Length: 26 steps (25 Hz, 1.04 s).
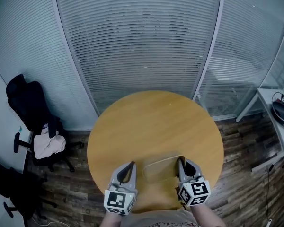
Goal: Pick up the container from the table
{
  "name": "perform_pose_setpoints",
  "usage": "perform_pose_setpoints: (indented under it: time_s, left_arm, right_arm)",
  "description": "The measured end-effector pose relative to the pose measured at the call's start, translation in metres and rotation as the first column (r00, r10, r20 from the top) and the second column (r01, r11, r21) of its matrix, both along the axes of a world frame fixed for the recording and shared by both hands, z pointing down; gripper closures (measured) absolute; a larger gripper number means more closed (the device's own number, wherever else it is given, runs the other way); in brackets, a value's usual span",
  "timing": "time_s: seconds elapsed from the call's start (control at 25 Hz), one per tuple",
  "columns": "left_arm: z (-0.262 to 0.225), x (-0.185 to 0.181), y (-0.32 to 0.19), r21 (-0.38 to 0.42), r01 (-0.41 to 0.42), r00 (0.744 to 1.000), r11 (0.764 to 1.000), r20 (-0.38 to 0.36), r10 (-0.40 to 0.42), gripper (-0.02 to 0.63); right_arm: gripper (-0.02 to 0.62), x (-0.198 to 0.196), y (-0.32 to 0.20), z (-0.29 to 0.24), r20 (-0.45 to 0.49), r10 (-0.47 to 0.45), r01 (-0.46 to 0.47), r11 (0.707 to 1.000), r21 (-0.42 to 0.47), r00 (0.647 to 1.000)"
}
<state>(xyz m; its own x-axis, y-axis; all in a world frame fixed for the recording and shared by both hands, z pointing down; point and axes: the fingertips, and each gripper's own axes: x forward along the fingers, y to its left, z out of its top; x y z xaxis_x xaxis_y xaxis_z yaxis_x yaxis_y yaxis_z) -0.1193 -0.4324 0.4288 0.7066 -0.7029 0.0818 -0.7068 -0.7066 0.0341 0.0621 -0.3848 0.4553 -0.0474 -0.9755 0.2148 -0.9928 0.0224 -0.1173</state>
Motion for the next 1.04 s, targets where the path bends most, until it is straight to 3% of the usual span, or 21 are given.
perform_pose_setpoints:
  time_s: [1.04]
  left_arm:
    - [0.009, -0.002, -0.014, -0.039, 0.000, 1.000, 0.999, 0.002, 0.001, 0.598]
  right_arm:
    - [0.589, 0.000, -0.008, 0.017, 0.010, 0.030, -0.030, 0.997, -0.070, 0.999]
